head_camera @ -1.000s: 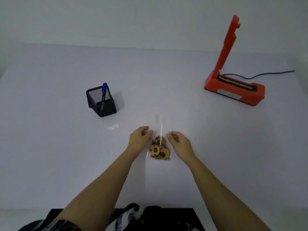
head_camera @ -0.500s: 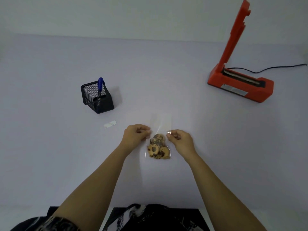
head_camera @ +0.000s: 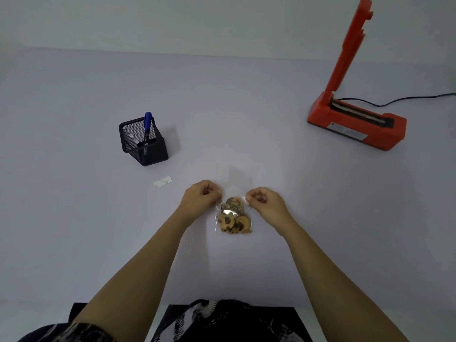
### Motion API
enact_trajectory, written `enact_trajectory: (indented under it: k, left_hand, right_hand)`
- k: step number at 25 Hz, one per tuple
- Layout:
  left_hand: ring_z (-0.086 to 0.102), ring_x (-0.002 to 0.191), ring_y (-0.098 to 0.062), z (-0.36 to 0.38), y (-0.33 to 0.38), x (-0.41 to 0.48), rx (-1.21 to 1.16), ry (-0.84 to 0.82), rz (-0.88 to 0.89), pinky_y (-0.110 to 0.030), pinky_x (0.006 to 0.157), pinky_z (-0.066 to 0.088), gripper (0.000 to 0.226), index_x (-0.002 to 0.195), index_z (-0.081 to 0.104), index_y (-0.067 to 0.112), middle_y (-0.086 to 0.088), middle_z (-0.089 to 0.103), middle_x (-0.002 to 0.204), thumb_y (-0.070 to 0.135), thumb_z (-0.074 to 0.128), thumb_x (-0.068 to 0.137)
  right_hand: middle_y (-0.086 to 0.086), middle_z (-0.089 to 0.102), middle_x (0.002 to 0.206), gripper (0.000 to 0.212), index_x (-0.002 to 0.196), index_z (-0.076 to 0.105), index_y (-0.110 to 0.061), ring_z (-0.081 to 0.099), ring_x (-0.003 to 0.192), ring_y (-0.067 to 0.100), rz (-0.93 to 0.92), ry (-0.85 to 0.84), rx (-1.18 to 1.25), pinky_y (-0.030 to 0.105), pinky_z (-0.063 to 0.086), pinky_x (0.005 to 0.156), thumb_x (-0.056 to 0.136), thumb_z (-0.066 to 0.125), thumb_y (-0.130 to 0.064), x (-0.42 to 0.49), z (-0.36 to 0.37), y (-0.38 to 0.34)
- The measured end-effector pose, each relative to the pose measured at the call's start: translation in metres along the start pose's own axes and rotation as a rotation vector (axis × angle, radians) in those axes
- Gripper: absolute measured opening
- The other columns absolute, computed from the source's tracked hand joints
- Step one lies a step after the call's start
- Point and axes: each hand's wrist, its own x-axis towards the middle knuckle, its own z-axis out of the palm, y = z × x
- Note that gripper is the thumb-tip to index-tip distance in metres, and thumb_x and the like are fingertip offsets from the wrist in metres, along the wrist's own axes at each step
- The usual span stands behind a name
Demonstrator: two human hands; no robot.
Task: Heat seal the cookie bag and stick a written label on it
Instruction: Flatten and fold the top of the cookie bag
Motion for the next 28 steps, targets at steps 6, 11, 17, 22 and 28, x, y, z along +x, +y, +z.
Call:
enact_trajectory:
  k: [6, 11, 17, 22, 28]
  left_hand:
    - [0.065, 0.073, -0.016, 0.003, 0.004, 0.001, -0.019, -0.090, 0.044, -0.025, 0.068, 0.052, 0.020, 0.078, 0.058, 0.011, -0.007, 0.070, 0.079, 0.023, 0.074, 0.077]
    - [0.064, 0.068, -0.013, 0.005, 0.011, 0.001, -0.183, -0.151, 0.018, -0.017, 0.062, 0.051, 0.021, 0.095, 0.059, 0.011, -0.005, 0.065, 0.071, 0.007, 0.071, 0.079]
    - [0.061, 0.070, -0.010, 0.004, 0.013, 0.003, -0.137, -0.207, 0.033, -0.014, 0.063, 0.051, 0.014, 0.091, 0.068, 0.009, -0.004, 0.064, 0.075, 0.004, 0.070, 0.079]
    - [0.067, 0.076, -0.012, -0.005, 0.003, 0.004, -0.130, -0.242, 0.019, -0.019, 0.072, 0.053, 0.016, 0.093, 0.072, 0.015, -0.002, 0.074, 0.077, 0.010, 0.072, 0.078]
    - [0.065, 0.077, -0.011, -0.004, 0.001, 0.005, -0.072, -0.214, 0.036, -0.018, 0.072, 0.049, 0.012, 0.094, 0.073, 0.013, -0.005, 0.072, 0.085, 0.014, 0.068, 0.083]
  right_hand:
    - [0.001, 0.066, 0.087, 0.005, 0.091, 0.062, -0.017, 0.061, 0.085, 0.017, -0.039, -0.018, -0.021, 0.023, 0.048, 0.077, 0.086, 0.062, -0.016, 0.002, 0.003, 0.000]
    - [-0.003, 0.062, 0.082, 0.023, 0.105, 0.063, -0.024, 0.060, 0.081, 0.013, 0.017, -0.056, 0.072, 0.025, 0.048, 0.077, 0.082, 0.065, -0.023, 0.002, 0.002, -0.004]
    - [-0.009, 0.068, 0.076, 0.005, 0.077, 0.070, -0.021, 0.061, 0.077, 0.007, 0.038, -0.135, -0.030, 0.019, 0.046, 0.070, 0.078, 0.073, -0.025, 0.005, -0.001, -0.014]
    - [-0.003, 0.072, 0.086, 0.010, 0.082, 0.074, -0.023, 0.063, 0.083, 0.009, 0.110, -0.186, -0.016, 0.023, 0.052, 0.079, 0.074, 0.076, -0.029, 0.008, -0.010, -0.009]
    - [-0.003, 0.070, 0.101, 0.021, 0.101, 0.071, -0.016, 0.062, 0.099, 0.007, 0.092, -0.178, 0.097, 0.021, 0.049, 0.087, 0.080, 0.071, -0.020, 0.005, -0.006, 0.000]
